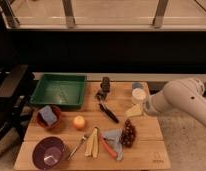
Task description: Place pepper in table surface
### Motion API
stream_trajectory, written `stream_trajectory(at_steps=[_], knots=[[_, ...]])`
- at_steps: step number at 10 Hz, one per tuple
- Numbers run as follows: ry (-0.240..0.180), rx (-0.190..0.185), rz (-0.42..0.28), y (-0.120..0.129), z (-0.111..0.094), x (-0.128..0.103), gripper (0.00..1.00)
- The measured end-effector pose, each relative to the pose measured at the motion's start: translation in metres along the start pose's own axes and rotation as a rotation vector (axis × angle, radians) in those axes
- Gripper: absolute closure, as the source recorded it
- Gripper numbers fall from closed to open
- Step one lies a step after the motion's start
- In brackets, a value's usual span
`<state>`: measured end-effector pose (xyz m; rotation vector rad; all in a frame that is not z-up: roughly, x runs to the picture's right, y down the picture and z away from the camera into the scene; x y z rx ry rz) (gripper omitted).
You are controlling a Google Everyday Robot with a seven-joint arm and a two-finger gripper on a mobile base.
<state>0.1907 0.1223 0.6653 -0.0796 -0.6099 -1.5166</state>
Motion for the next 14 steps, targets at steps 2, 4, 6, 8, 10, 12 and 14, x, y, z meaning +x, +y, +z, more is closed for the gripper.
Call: stream_trajectory(at_steps=[2, 4, 6, 8, 10, 12, 14], knots=[[-0.001, -0.002, -0.003, -0.001, 0.0, 0.0, 0.2], [-0.032, -0.006, -0.033, -0.012, 0.011, -0.003, 0.2], [-0.062, -0.008, -0.065, -0.038, 0.028, -0.006, 0.2], [-0.086, -0.003, -0.139, -0.085, 0.055, -0.01, 0.2], [-0.09, 0.005, -0.231, -0.105, 0.073, -0.02, 0.2], [-0.099, 0.024, -0.276, -0.112, 0.092, -0.034, 0.2], [-0.14, 0.05, -0.283, -0.102, 0.113, -0.06, 0.2]])
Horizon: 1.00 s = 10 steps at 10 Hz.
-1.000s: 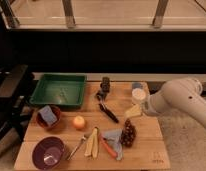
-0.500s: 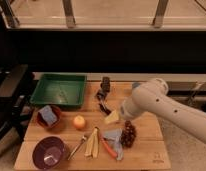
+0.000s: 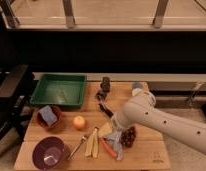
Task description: Place pepper in table surface
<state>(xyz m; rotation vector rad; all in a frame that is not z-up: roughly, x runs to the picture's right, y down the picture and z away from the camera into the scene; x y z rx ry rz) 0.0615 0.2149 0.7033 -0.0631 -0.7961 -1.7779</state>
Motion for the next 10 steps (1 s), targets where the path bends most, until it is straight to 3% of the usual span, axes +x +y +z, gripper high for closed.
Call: stream_trajectory(at_steps=[5, 10], knots=[[-0.074, 0.052, -0.038, -0.026, 0.035, -0.038, 0.2], [-0.13, 0.135, -0.078, -0.057, 0.058, -0.048, 0.2]])
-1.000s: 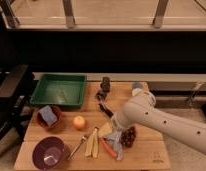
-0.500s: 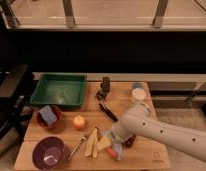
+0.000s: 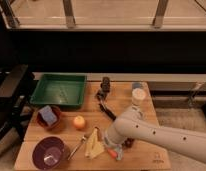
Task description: Place pepper in table surface
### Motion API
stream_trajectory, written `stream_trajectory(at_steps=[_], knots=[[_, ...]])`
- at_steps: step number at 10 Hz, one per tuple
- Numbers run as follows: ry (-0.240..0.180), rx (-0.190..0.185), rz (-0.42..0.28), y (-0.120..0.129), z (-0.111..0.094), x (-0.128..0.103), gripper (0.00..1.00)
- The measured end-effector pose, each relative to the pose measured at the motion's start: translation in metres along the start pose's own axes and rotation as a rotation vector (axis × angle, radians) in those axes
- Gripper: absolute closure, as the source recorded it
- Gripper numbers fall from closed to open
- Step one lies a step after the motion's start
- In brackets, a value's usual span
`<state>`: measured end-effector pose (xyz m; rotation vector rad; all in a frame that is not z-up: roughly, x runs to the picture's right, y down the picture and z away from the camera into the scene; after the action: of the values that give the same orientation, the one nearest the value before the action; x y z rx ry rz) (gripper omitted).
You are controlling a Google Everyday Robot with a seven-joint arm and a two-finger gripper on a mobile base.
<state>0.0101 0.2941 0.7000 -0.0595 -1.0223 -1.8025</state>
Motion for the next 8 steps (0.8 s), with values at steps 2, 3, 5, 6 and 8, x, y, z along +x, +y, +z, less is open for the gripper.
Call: stream_trajectory(at_steps=[2, 3, 5, 6, 8], knots=[[-0.015, 0.017, 0.009, 0.005, 0.013, -0.001, 0.2], [-0.025, 0.02, 0.011, 0.01, 0.023, 0.0, 0.2], [-0.039, 0.022, 0.025, 0.016, 0.033, 0.0, 0.2], [-0.047, 0.027, 0.037, 0.018, 0.038, 0.0, 0.2], [-0.06, 0.039, 0.061, 0.016, 0.047, 0.001, 0.32]])
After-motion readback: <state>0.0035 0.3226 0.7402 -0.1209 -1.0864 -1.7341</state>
